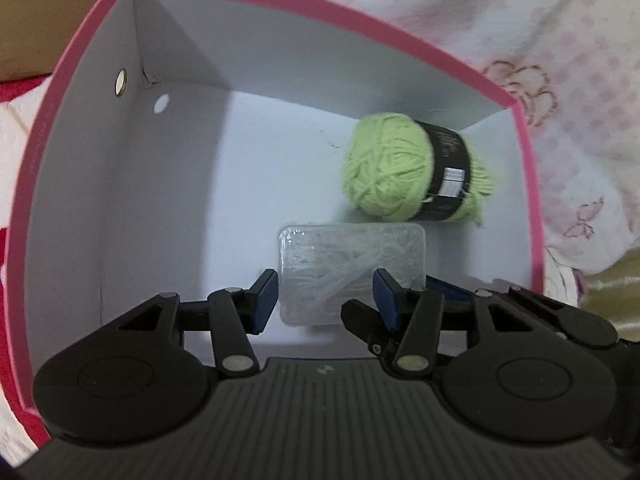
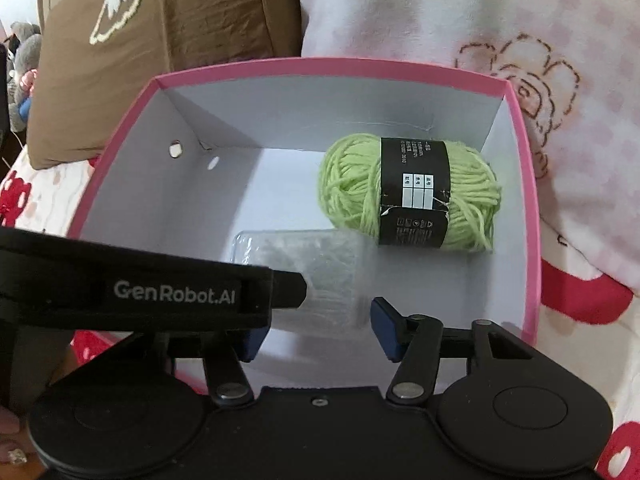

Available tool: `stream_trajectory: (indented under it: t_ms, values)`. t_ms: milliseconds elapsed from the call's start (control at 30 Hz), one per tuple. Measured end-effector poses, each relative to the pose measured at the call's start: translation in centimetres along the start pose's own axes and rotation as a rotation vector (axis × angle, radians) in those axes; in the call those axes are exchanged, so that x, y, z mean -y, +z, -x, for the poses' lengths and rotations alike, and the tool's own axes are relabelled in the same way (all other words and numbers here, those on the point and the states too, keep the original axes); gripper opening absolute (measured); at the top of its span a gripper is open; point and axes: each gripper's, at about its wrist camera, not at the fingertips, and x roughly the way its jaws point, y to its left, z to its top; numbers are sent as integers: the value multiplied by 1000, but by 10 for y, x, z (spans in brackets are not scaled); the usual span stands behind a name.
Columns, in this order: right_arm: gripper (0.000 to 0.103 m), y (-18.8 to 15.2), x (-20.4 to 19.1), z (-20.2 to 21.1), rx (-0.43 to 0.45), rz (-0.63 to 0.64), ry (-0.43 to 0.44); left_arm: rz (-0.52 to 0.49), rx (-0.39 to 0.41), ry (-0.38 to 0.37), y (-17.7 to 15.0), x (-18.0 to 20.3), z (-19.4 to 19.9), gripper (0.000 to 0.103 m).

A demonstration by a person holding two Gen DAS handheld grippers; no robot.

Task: Organize objects
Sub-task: 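Lower the floss-pick box onto the box floor and open the left gripper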

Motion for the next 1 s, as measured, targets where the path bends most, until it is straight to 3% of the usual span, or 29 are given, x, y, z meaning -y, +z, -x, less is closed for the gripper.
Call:
stream_trajectory:
  t_ms: [233, 433, 533, 600, 733, 900, 1000]
  values:
    - [55, 1, 5, -14, -33, -8, -7, 5, 12, 45, 0, 4, -10, 46]
    - [48, 8, 14, -21, -42, -123, 47, -91, 50, 150, 6, 21, -12, 46]
    - [48, 11, 16, -26, -47, -165, 44, -70, 46, 150, 9, 19, -14, 42]
    - [48, 13, 17, -28, -48, -177, 41, -44, 46, 162, 13, 15, -12, 31]
    - [48, 17, 19, -30, -34, -186, 50, -18, 56, 145, 16, 8, -12, 28]
    - [47, 18, 4, -28, 15, -92, -13, -13, 99, 145, 13, 8, -14, 28]
    - [48, 19, 5, -28, 31, -78, -7, -13, 113, 152, 11, 9, -14, 28]
